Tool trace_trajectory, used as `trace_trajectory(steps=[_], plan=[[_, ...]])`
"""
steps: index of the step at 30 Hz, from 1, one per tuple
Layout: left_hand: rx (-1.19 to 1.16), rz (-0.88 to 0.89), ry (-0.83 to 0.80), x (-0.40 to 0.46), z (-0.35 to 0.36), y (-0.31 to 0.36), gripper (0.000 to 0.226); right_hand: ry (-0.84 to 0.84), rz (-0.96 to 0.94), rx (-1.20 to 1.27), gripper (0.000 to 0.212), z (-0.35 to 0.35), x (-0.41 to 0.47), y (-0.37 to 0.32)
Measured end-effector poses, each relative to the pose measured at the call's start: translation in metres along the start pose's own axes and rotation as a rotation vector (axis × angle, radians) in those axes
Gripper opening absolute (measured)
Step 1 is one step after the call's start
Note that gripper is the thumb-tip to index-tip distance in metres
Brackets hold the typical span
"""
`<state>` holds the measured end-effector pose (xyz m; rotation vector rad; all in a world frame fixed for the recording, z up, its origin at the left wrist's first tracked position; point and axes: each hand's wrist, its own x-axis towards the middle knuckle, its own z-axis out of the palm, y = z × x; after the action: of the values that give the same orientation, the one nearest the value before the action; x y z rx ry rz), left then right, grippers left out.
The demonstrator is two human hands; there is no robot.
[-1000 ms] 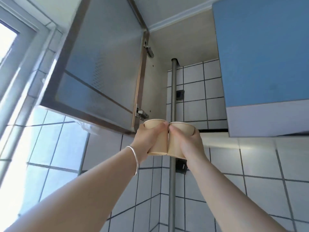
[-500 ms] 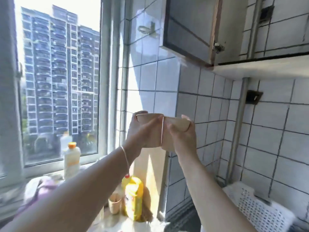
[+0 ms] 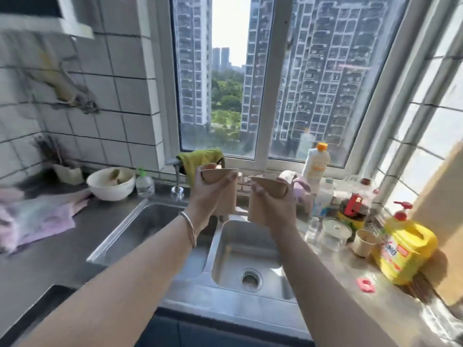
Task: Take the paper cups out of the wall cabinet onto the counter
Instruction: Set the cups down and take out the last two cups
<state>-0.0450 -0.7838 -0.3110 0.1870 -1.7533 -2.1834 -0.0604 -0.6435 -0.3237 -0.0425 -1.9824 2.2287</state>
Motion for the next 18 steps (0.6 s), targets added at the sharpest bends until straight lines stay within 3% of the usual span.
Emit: trace_trajectory(steps=[5, 9, 13, 16, 18], plan=[[-0.011, -0.004, 0.326, -0.001, -0.121, -0.003, 0.038, -0.250, 0.127, -0.065, 0.057, 0.121, -0.027, 0.048], [0.102, 0.021, 0.491, -0.003, -0.228, -0.001, 0.053, -0.393, 0.201, -0.097, 0.054, 0.219, -0.059, 0.085], [0.199, 0.029, 0.618, -0.009, -0.332, 0.005, 0.068, -0.518, 0.243, -0.108, 0.064, 0.316, -0.097, 0.115], [0.252, 0.006, 0.724, -0.013, -0.408, 0.009, 0.048, -0.603, 0.265, -0.117, 0.064, 0.387, -0.128, 0.129], [0.273, -0.032, 0.802, -0.015, -0.454, 0.008, 0.046, -0.673, 0.286, -0.131, 0.067, 0.431, -0.145, 0.138]])
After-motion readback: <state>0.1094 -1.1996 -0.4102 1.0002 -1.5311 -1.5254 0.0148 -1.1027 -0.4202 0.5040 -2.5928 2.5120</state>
